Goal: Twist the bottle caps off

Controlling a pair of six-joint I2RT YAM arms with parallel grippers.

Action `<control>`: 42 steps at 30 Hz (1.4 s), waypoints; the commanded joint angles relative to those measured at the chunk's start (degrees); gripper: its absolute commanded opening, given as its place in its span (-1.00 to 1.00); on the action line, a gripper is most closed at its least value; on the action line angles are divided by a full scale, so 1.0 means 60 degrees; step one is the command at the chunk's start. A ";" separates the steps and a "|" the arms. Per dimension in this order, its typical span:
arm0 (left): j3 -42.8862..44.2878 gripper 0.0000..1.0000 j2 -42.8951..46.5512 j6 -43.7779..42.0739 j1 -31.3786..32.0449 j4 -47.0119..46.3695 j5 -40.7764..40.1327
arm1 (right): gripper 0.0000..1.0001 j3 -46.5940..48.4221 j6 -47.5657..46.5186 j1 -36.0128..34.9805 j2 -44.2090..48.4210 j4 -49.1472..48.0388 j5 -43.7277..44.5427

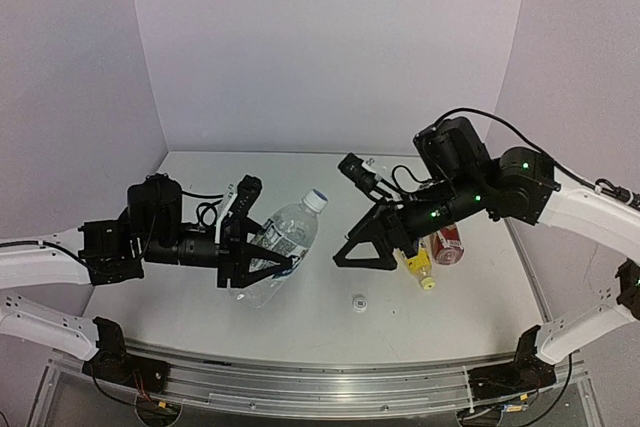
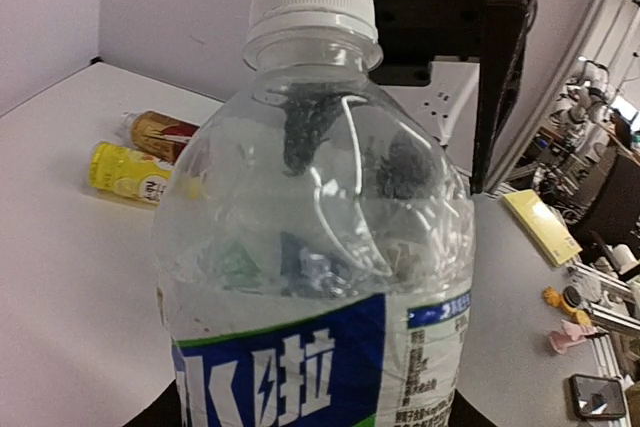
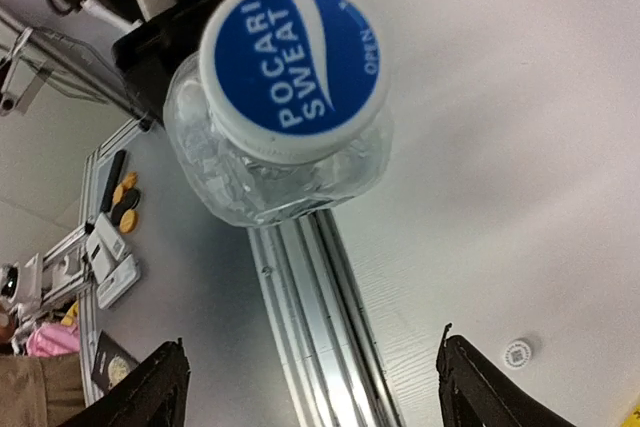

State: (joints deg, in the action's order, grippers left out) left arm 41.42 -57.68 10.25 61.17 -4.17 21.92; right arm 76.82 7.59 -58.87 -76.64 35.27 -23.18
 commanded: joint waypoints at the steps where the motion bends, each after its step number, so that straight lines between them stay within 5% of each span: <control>1: 0.1015 -1.00 -0.0397 -0.0808 -0.0016 0.1309 -0.2252 | 0.64 0.0792 0.2952 0.0004 0.0068 -0.0158 0.3175; 11: 0.1737 -1.00 -0.1571 -0.1532 -0.0004 0.1571 -0.2446 | 0.62 0.2176 0.5541 0.0017 -0.1329 -0.0203 0.4364; 32: 0.1483 -1.00 -0.1658 -0.1386 0.0006 0.0989 -0.2232 | -0.11 0.2198 0.6446 0.0026 -0.1788 -0.0849 0.3357; 40: 0.1331 -1.00 -0.1436 -0.1329 0.0009 0.0668 -0.2033 | -0.93 0.2064 0.6190 0.0024 -0.1730 -0.1118 0.2581; 42: 0.1116 -1.00 -0.1224 -0.1258 0.0006 0.0281 -0.1546 | -1.00 0.1954 0.5619 0.0023 -0.1671 -0.1215 0.2019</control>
State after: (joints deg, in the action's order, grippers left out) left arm 48.67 -67.63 2.74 61.03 3.96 7.97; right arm 88.79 46.32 -57.70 -87.26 32.45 -2.58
